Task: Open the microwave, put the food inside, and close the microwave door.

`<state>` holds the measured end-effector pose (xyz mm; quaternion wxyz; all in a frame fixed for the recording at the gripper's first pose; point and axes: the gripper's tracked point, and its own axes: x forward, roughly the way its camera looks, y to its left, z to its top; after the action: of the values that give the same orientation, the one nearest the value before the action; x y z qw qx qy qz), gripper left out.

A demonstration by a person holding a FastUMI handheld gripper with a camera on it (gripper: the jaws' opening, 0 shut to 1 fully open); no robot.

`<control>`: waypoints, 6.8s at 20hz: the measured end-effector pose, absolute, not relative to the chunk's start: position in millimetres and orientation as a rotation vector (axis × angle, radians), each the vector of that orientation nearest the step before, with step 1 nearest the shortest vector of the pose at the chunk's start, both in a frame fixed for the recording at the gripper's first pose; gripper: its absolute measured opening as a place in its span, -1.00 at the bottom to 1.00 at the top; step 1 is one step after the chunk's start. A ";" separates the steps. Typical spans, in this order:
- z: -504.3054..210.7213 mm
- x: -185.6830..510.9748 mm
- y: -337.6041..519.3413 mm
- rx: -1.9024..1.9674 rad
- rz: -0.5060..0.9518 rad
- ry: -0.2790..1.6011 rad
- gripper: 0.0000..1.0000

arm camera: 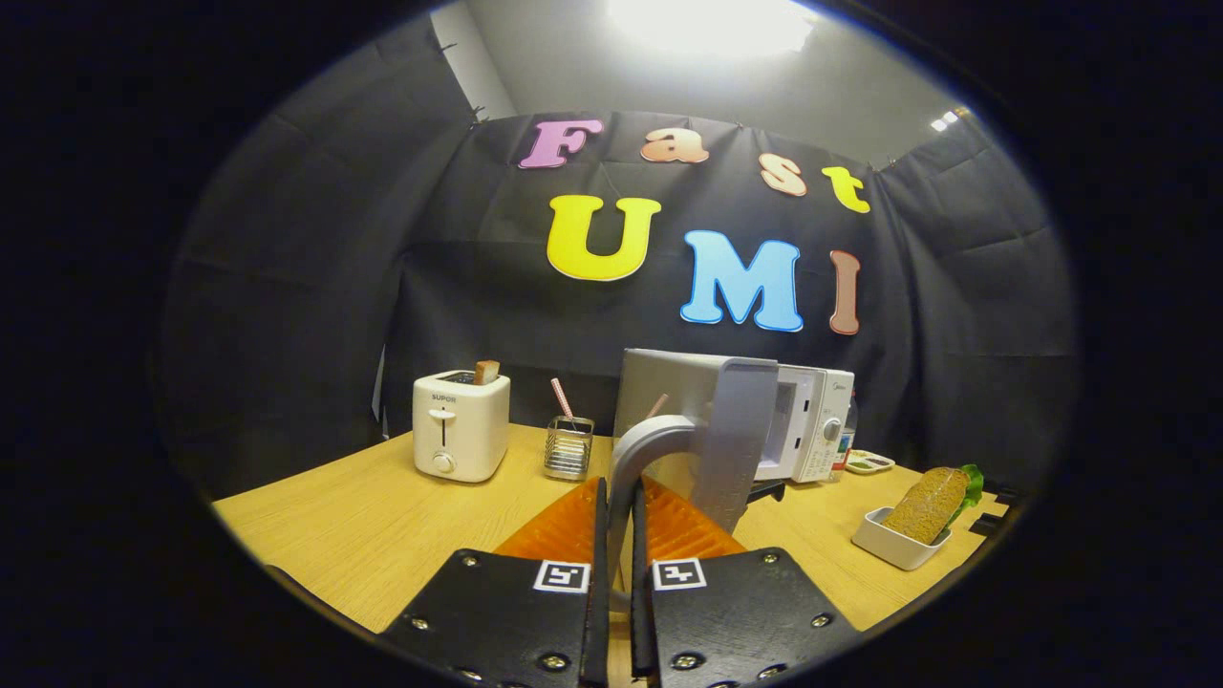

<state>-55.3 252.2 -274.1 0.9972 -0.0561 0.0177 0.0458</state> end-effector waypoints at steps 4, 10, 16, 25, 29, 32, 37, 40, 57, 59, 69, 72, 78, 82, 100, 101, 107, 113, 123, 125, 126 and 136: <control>-260.6 -85.8 269.3 -0.131 0.249 -0.020 -0.51; -250.1 -115.7 242.8 -0.181 0.382 -0.089 0.57; -245.1 -124.1 163.7 -0.103 0.375 -0.050 0.89; -266.8 -88.7 -67.8 -0.019 -0.045 -0.024 0.89; -287.7 -76.3 -143.1 -0.031 -0.205 0.002 0.90; -305.3 -67.4 -175.4 -0.005 -0.249 0.032 0.90; -343.2 -47.2 -186.8 0.145 -0.205 0.122 0.90; -376.3 -35.4 -180.7 0.313 -0.145 0.212 0.97; -357.9 -33.6 -143.4 0.528 -0.001 0.216 -0.45; -343.6 -29.1 -134.6 0.471 0.003 0.200 -0.45; -287.1 19.7 -62.4 0.204 0.051 0.145 -0.45; -272.4 46.1 -33.0 0.152 0.067 0.122 -0.45; -268.5 119.5 26.9 0.065 0.127 0.145 -0.45; -283.5 167.3 60.3 0.010 0.150 0.186 -0.45; -315.9 326.2 134.1 0.051 0.164 0.218 -0.45; -318.2 331.5 134.8 0.053 0.167 0.215 -0.46; -329.4 352.2 137.4 0.086 0.215 0.200 -0.45; -339.6 360.6 115.2 0.265 0.178 0.261 0.02; -361.6 374.1 78.7 0.540 0.114 0.369 0.58; -361.6 367.3 71.2 0.517 0.064 0.345 0.68; -359.9 366.1 67.3 0.500 0.026 0.328 0.72; -300.1 312.9 46.0 0.242 -0.075 0.150 0.94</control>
<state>312.9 46.0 -300.1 0.9892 0.1204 0.0747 -0.0372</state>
